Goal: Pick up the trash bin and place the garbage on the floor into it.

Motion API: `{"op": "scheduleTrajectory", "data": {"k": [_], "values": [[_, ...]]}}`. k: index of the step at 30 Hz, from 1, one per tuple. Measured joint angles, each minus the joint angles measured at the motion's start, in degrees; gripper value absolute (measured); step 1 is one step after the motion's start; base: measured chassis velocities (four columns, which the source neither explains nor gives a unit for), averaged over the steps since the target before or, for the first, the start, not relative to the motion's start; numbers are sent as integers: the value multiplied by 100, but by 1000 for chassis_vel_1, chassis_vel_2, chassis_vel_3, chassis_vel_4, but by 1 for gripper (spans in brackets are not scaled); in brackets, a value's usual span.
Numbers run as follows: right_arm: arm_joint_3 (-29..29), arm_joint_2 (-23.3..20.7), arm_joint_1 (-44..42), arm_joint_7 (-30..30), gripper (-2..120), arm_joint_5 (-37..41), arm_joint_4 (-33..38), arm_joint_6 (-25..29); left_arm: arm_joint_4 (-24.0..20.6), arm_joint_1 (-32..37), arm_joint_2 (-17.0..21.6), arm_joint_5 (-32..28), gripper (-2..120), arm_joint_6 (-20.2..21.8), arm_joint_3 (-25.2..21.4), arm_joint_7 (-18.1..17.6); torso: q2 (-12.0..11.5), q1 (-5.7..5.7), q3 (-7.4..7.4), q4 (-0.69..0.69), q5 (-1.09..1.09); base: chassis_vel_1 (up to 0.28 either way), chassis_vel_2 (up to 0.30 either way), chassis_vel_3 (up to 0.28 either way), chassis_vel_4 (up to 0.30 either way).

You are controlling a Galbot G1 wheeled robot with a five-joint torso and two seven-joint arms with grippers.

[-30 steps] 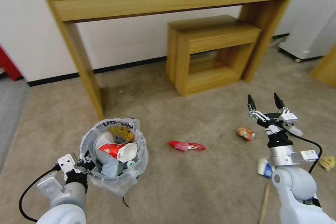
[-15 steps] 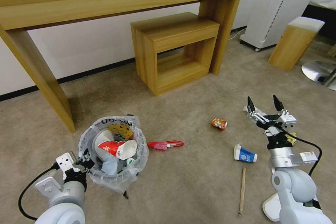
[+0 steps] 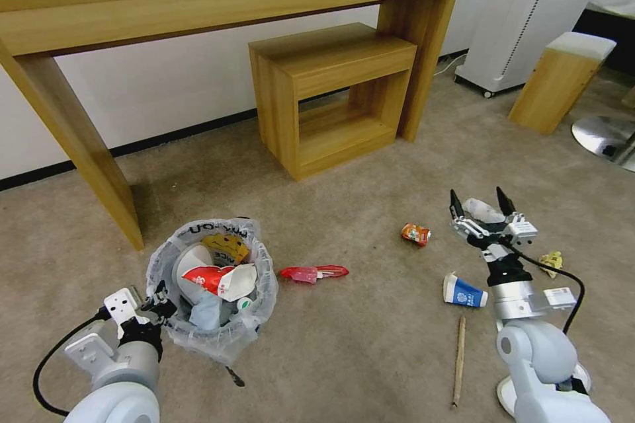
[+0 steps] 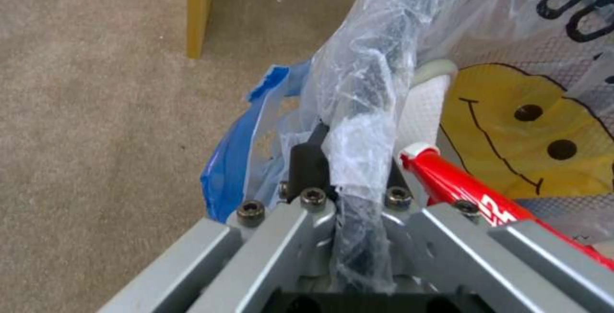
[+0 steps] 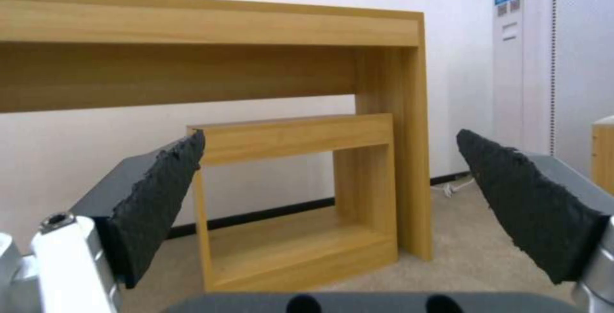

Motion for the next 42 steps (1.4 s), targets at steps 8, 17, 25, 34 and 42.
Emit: {"op": "scheduleTrajectory", "data": {"k": [8, 17, 25, 34, 42], "values": [[-152, -71, 8, 5, 100, -75, -77, 36, 40, -32, -43, 47, 1, -9, 45, -2, 0, 0, 0, -1, 0, 0, 0, 0, 0], [-378, -383, -313, 1186, 100, -919, 205, -1848, 32, -50, -61, 91, 1, -3, 74, -9, 0, 0, 0, -1, 2, 0, 0, 0, 0], [-493, -1439, -608, 2439, 100, -69, 457, -4463, -35, -28, -29, -29, 1, -2, 21, -9, 0, 0, 0, -1, 1, 0, 0, 0, 0], [-796, -2079, -669, 2982, 100, 643, -48, -5579, -112, 26, -19, -89, 1, -35, 15, -5, 0, 0, 0, -1, 1, 0, 0, 0, 0], [-1065, -1838, -407, 2947, 100, 935, -918, -5810, -208, 111, -6, -91, 1, -61, -33, -3, 0, 0, 0, 0, 1, 0, 0, 0, 0]]}}
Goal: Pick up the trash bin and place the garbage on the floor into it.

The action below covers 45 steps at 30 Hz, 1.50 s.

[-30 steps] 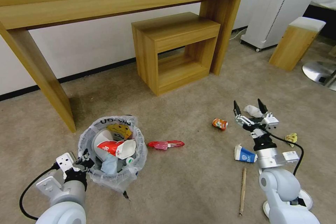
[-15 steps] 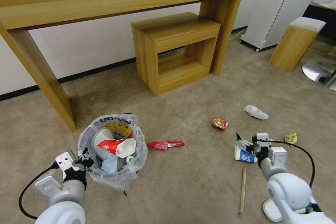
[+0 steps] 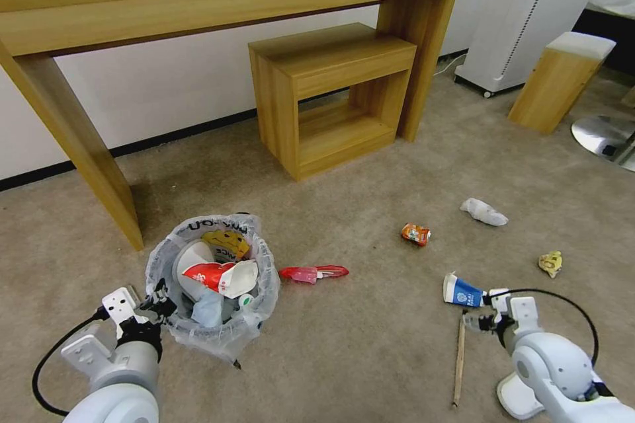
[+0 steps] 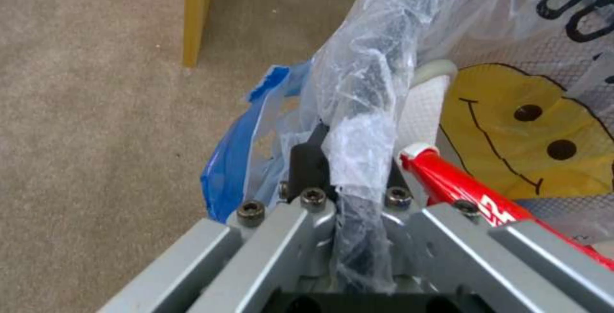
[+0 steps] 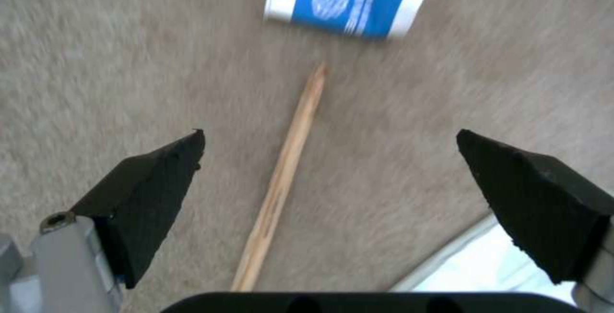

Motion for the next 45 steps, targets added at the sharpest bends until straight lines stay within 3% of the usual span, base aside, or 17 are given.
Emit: {"op": "scheduleTrajectory", "data": {"k": [32, 34, 36, 38, 45], "values": [[-690, 429, 503, -235, 97, -5, -1307, 57, -17, -21, -80, 208, 1, -20, 48, -31, 0, 0, 0, 0, -1, 0, 0, 0, 0], [-771, 413, 546, -221, 88, -33, -1393, 60, 11, -42, -77, 200, 1, -18, 29, -32, 0, 0, 0, 0, -1, 0, 0, 0, 0], [-787, 399, 543, -219, 86, -48, -1404, 60, 20, -48, -76, 197, 1, -18, 29, -32, 0, 0, 0, 0, -1, 0, 0, 0, 0], [-803, 361, 486, -218, 73, -93, -1407, 62, 61, -82, -79, 191, 1, -18, 29, -32, 0, 0, 0, 0, -1, 0, 0, 0, 0], [-839, 394, 473, -286, 54, -255, -1527, 215, 129, -127, -81, 183, 1, -23, 41, -14, 5, -1, -2, -2, -11, 0, 0, 0, 0]]}}
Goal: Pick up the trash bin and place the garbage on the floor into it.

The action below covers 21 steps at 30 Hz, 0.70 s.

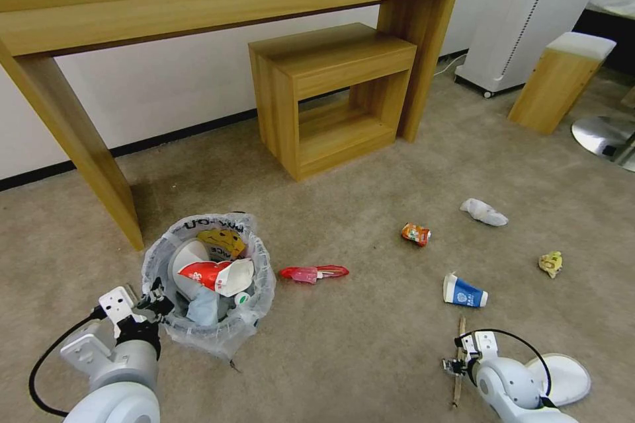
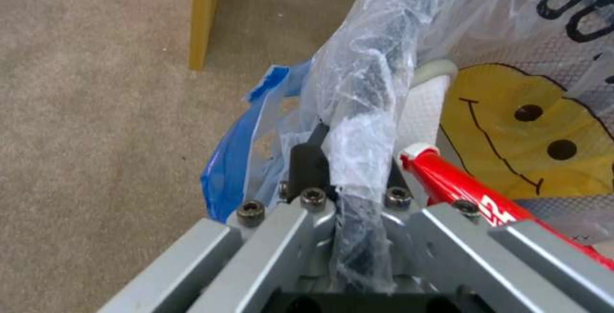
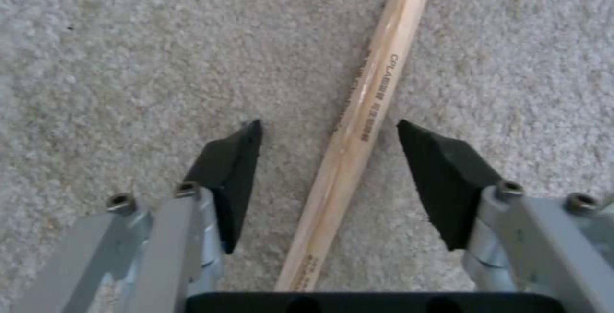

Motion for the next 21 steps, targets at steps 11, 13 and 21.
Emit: {"op": "scheduleTrajectory", "data": {"k": [11, 13, 21], "values": [[4, 17, -57, -64, 31, -208, -52, 164, 28, 9, 21, -5, 1, -29, -10, 11, -2, 0, 1, 4, 13, 0, 0, 0, 0], [11, 9, -78, -64, 29, -214, -33, 168, 24, 10, 23, -5, 1, -30, -11, 12, -3, 0, 1, 5, 17, 0, 0, 0, 0], [243, -263, -479, 44, 0, -187, 655, 160, -59, 59, 24, -10, 1, -63, -2, 26, -11, 1, 6, -5, 19, -38, -11, 0, -6]]}}
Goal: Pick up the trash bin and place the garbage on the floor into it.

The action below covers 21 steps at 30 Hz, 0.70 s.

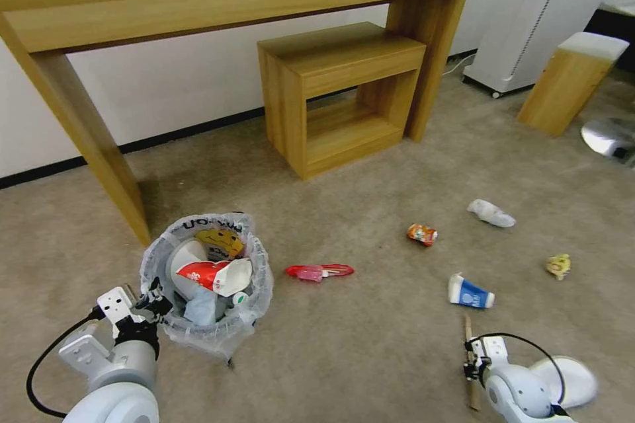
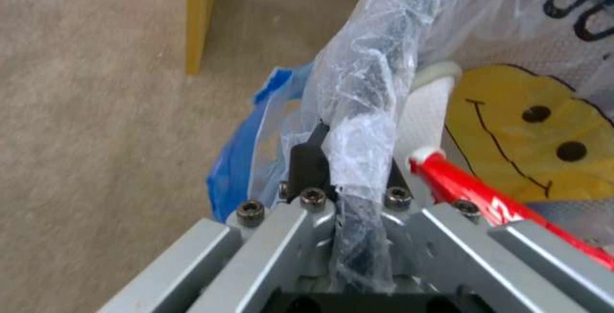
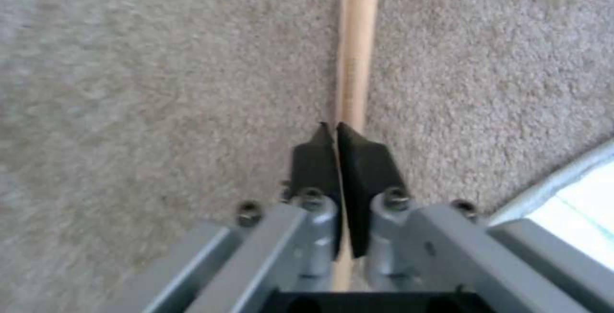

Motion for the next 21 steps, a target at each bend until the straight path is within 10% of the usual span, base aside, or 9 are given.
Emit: {"op": "scheduleTrajectory", "data": {"k": [10, 21], "values": [[288, -335, -413, 56, 0, 342, 1350, -21, -47, 52, -7, -1, 1, -9, 6, -7, 4, 0, -3, 7, -10, -6, -2, 0, 0], [111, -368, -248, 100, 24, -23, 661, -186, -74, 64, 8, -12, 1, -18, -28, -7, 5, 0, -4, 7, -8, 0, 0, 0, 0]]}}
